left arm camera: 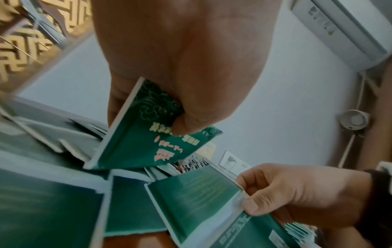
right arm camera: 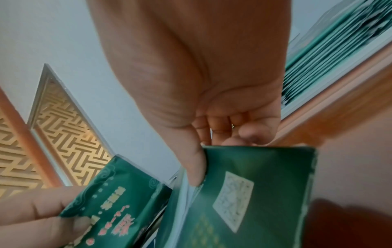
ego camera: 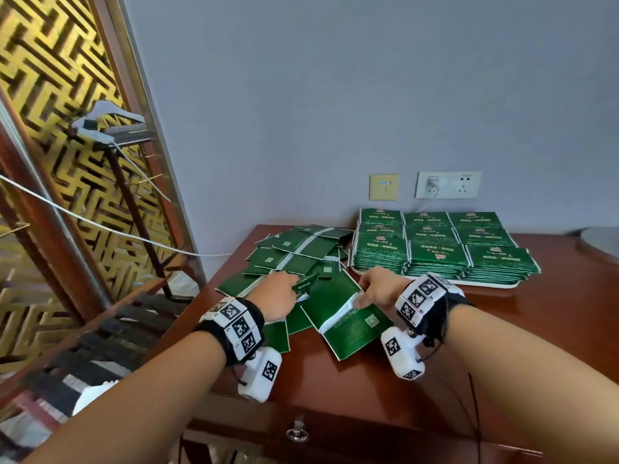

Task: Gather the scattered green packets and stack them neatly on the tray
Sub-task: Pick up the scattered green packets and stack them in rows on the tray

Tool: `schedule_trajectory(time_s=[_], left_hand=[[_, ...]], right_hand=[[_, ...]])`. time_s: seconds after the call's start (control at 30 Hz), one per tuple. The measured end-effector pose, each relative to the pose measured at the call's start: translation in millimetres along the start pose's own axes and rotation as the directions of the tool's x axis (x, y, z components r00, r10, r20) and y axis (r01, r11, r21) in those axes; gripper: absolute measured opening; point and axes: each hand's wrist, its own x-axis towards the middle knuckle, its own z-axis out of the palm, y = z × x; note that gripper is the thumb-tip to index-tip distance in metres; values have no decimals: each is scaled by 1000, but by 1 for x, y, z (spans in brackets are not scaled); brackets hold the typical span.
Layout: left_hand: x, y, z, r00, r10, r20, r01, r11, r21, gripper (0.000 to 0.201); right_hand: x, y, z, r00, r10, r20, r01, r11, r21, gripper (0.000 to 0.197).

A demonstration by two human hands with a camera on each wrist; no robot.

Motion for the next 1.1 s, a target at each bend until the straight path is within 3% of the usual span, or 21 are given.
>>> schedule_trajectory(time_s=[0.27, 0.6, 0.73, 0.8, 0.93, 1.03, 1.1], left_hand=[[24, 83, 35, 977, 183, 111, -195, 975, 106, 33], [47, 122, 68, 908, 226, 353, -303, 936, 179, 40], [50, 125, 67, 921, 204, 330, -247, 965, 91, 64], [56, 124, 69, 944, 173, 280, -190, 981, 33, 62], [66, 117, 71, 942, 147, 300, -109, 984, -139, 79], [76, 114, 72, 947, 130, 295, -78, 980, -180, 68], [85, 111, 73, 962, 117, 247, -97, 991, -90, 44]], right_hand=[[-44, 77, -41, 979, 193, -67, -190, 980, 54, 20], [-71, 145, -56, 921, 378, -90, -373, 925, 69, 42], [-63, 151, -62, 943, 280, -178, -303, 946, -117, 54], [-55, 151, -64, 960, 224, -166, -248, 959, -139, 57], [-39, 147, -64, 987, 128, -96, -144, 973, -181, 58], [-28, 146, -61, 995, 97, -37, -103, 970, -218, 61], [-22, 145, -60, 996, 86, -5, -84, 965, -248, 64]])
